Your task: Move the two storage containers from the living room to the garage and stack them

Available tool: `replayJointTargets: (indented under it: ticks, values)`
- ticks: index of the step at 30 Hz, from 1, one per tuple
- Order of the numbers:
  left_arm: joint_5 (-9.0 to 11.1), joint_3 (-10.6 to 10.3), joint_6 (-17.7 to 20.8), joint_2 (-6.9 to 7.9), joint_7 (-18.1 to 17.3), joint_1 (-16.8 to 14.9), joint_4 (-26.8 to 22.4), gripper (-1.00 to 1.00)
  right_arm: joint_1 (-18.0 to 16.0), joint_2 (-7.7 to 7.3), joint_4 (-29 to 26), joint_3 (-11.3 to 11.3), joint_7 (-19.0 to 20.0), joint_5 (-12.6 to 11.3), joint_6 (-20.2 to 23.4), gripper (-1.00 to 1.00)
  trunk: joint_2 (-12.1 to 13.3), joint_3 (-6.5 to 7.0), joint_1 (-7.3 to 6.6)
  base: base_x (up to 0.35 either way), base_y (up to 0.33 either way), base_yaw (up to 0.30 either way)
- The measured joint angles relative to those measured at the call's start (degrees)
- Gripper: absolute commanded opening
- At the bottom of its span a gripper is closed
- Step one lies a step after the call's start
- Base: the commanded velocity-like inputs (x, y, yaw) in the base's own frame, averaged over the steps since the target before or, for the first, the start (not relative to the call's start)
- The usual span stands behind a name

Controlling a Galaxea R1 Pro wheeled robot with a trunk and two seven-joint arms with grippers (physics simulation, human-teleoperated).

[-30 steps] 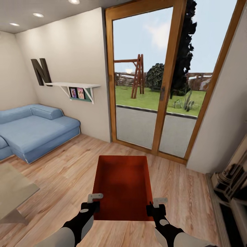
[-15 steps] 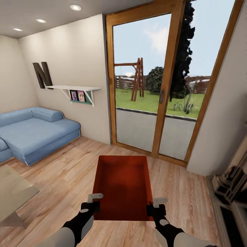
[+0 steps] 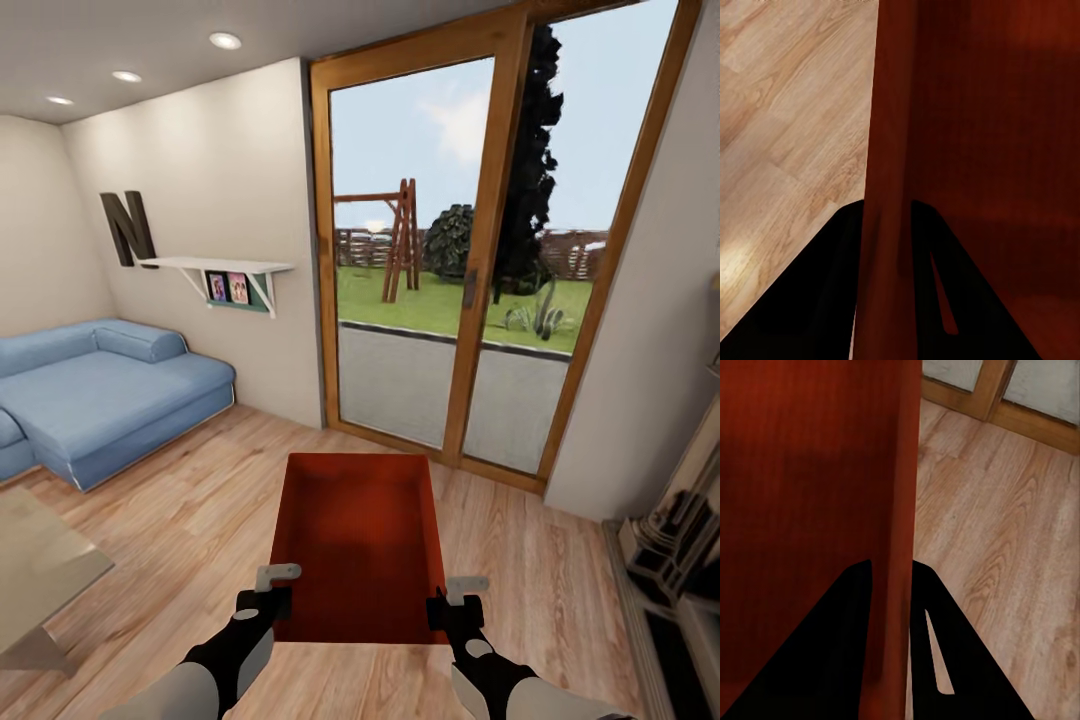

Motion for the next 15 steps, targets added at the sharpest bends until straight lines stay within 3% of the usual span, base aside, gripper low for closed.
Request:
replayJointTargets:
  ticks: [15]
  values:
    - [0.0,0.1,0.0,0.05,-0.1,0.0,0.0,-1.0,0.0,0.0,0.0,0.2,0.1,-0.1,0.0,-1.0,0.0,1.34,0.0,0.0,0.0,0.0]
